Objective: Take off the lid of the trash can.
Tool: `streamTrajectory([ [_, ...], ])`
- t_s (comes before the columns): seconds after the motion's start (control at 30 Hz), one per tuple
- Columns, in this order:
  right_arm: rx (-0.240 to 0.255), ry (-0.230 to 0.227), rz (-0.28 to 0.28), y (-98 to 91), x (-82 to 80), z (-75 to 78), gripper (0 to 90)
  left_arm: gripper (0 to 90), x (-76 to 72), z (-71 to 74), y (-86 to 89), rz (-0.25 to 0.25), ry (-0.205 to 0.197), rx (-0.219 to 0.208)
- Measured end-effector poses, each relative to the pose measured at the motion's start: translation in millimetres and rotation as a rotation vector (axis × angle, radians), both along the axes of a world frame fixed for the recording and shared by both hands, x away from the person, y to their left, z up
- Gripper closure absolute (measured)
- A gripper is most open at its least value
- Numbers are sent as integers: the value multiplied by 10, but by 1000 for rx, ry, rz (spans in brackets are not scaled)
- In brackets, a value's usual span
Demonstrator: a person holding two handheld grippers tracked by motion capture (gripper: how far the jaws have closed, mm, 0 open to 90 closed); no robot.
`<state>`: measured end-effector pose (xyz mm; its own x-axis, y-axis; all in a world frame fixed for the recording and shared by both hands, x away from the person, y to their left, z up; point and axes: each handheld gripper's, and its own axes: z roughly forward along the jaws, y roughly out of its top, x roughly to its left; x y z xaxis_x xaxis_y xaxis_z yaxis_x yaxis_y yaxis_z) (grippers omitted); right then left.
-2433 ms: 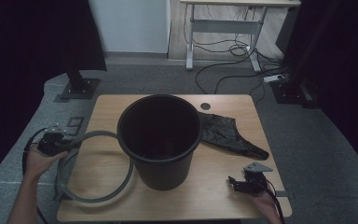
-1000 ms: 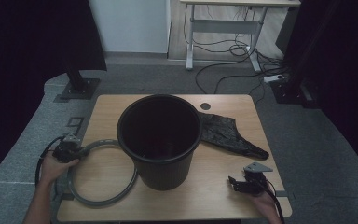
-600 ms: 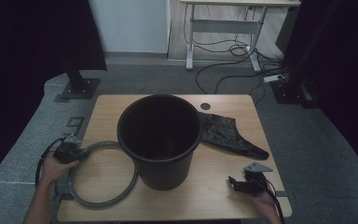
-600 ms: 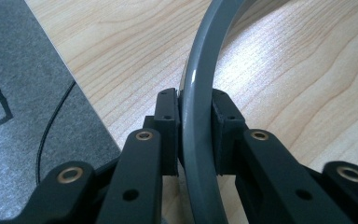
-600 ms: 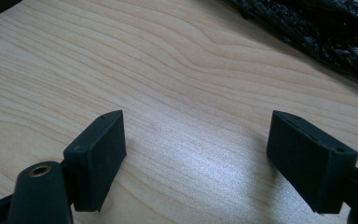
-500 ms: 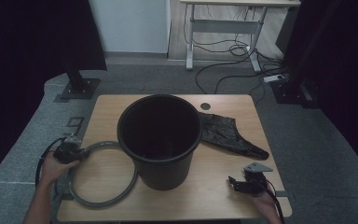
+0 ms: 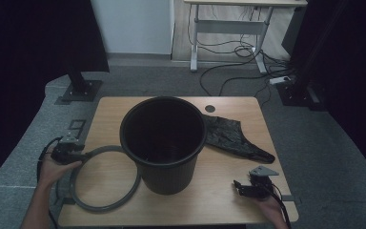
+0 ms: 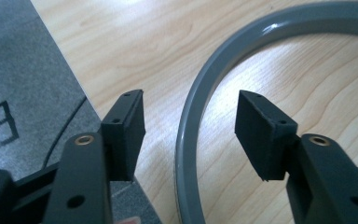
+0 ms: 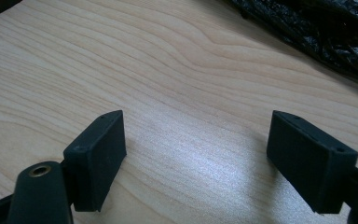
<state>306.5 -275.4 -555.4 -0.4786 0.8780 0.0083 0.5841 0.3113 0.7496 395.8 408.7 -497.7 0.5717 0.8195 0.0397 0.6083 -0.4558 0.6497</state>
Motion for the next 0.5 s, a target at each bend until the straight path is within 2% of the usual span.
streamTrajectory([
  [0.13, -2, 2, 1, -1, 0, 2, 191, 349, -17, 107, -26, -25, -10, -16],
  [0.17, 1, 0, -1, 0, 1, 0, 190, 342, -34, 163, -37, -34, -20, -34],
  [0.5, -1, 1, 0, -1, 0, 1, 190, 344, -97, 345, -17, -46, -63, -56],
])
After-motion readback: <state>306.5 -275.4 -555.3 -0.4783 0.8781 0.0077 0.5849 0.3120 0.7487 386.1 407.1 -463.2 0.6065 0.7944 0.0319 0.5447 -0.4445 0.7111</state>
